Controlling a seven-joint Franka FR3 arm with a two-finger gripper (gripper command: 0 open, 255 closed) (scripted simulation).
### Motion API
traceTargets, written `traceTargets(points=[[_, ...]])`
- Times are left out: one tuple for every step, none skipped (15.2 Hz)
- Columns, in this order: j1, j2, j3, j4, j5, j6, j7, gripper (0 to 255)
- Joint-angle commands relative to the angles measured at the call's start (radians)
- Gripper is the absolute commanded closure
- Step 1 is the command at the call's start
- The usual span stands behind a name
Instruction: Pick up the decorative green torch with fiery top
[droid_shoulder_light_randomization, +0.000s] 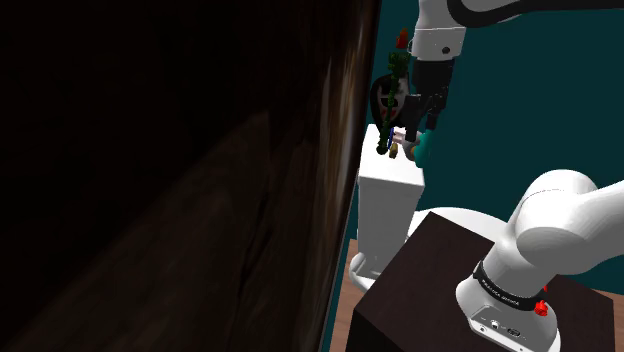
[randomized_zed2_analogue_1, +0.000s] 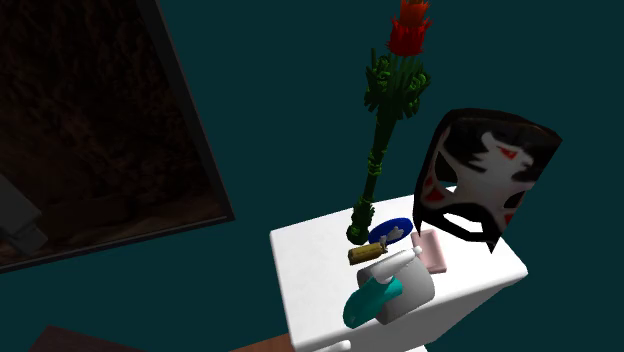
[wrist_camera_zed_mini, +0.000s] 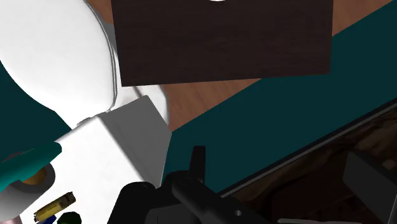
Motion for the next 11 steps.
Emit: traceTargets(points=[[0.0,0.0,0.0,0.0,0.0,0.0,0.0,0],[-0.007,0.004,-0.013,-0.018,-0.017,0.033,-0.017,0],[-0.014,0.009,-0.026,-0.035,-0.034,0.066,-0.035,0],[-0.021,0.015,-0.04,-0.051,-0.05,0.1,-0.051,0],[-0.028,0.023,-0.053,-0.065,-0.066,0.134,-0.068,0],[-0.036,0.033,-0.067,-0.078,-0.082,0.169,-0.084,0],[-0.043,0.044,-0.082,-0.09,-0.098,0.205,-0.1,0],[-0.05,0.057,-0.096,-0.101,-0.113,0.241,-0.116,0],[-0.058,0.071,-0.111,-0.11,-0.127,0.277,-0.131,0],[-0.065,0.087,-0.125,-0.117,-0.141,0.314,-0.147,0],[-0.072,0.105,-0.14,-0.123,-0.155,0.351,-0.162,0]])
